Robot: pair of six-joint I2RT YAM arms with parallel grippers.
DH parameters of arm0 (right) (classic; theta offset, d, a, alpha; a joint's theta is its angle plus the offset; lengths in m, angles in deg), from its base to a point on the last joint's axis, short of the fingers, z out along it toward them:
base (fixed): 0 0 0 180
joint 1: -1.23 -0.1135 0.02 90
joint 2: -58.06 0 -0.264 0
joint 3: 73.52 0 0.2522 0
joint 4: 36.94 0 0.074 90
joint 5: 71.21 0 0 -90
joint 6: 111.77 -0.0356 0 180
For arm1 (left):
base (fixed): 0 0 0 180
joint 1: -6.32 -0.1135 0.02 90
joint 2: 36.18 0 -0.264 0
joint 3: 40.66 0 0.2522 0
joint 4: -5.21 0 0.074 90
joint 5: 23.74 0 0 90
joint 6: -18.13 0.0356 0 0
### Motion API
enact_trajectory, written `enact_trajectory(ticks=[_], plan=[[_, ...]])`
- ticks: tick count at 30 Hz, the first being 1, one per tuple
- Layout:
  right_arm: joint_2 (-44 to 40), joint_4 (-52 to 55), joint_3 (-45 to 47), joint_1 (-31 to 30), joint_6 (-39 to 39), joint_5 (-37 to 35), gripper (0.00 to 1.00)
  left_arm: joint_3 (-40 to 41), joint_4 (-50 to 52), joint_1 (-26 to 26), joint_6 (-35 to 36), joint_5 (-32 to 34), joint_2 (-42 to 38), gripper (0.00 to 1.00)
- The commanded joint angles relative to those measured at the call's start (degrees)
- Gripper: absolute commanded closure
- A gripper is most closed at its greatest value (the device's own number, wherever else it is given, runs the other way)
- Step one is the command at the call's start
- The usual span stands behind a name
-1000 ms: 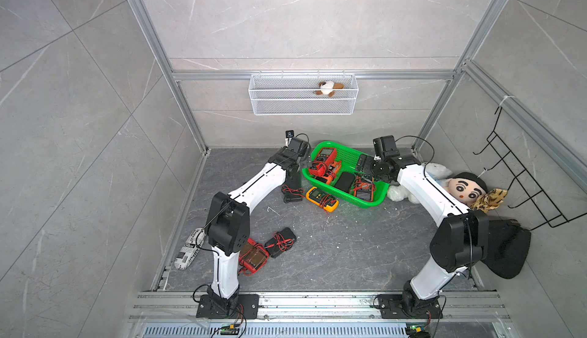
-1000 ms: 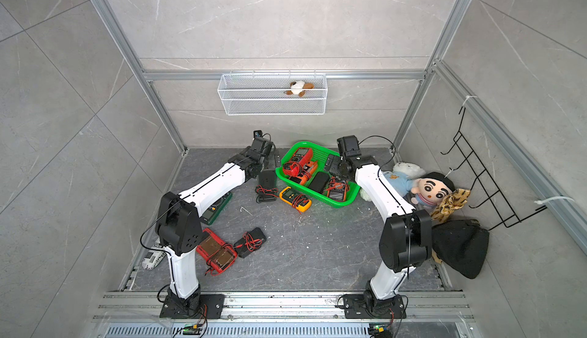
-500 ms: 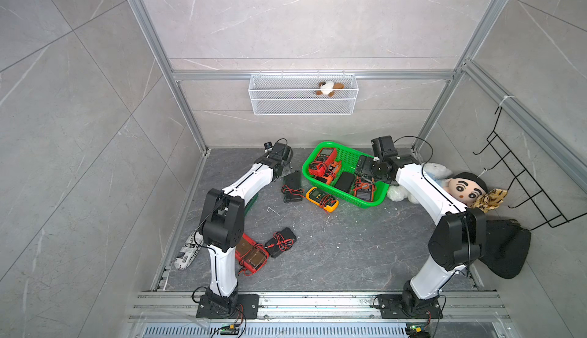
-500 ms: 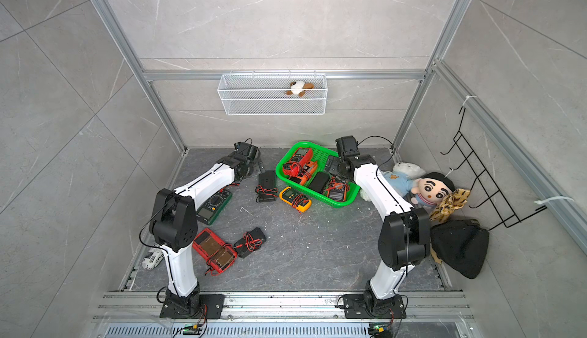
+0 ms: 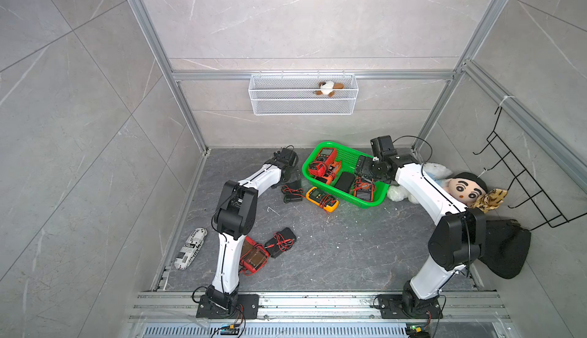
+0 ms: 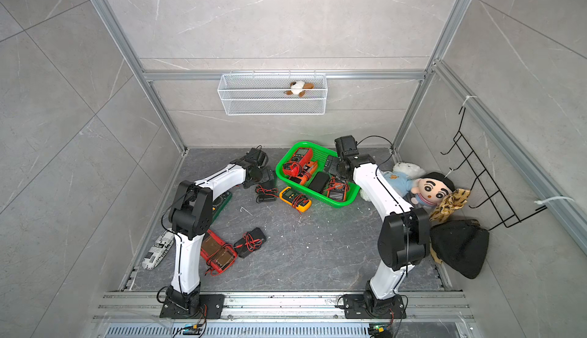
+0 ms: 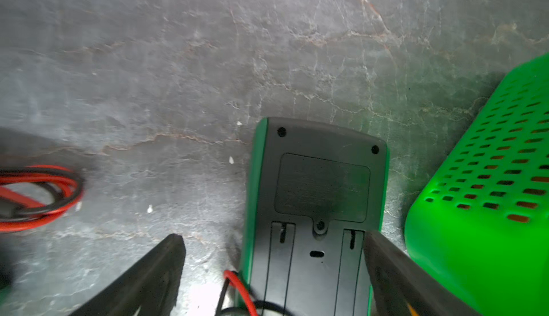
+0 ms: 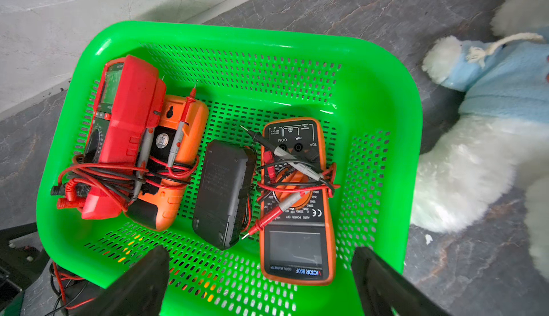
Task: Put the multimeter into the basket
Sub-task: Pick up the multimeter from the center of the board.
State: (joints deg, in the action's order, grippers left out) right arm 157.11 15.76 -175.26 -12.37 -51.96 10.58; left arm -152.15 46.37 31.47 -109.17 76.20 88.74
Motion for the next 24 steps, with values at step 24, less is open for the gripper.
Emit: enact_trajectory(ticks=[24], plan=[[1.80,-0.36,-0.76,-1.73,-1.05,-1.13,0.00,6.59,2.32,1.53,11.95,-7.12,-4.16,0.02]])
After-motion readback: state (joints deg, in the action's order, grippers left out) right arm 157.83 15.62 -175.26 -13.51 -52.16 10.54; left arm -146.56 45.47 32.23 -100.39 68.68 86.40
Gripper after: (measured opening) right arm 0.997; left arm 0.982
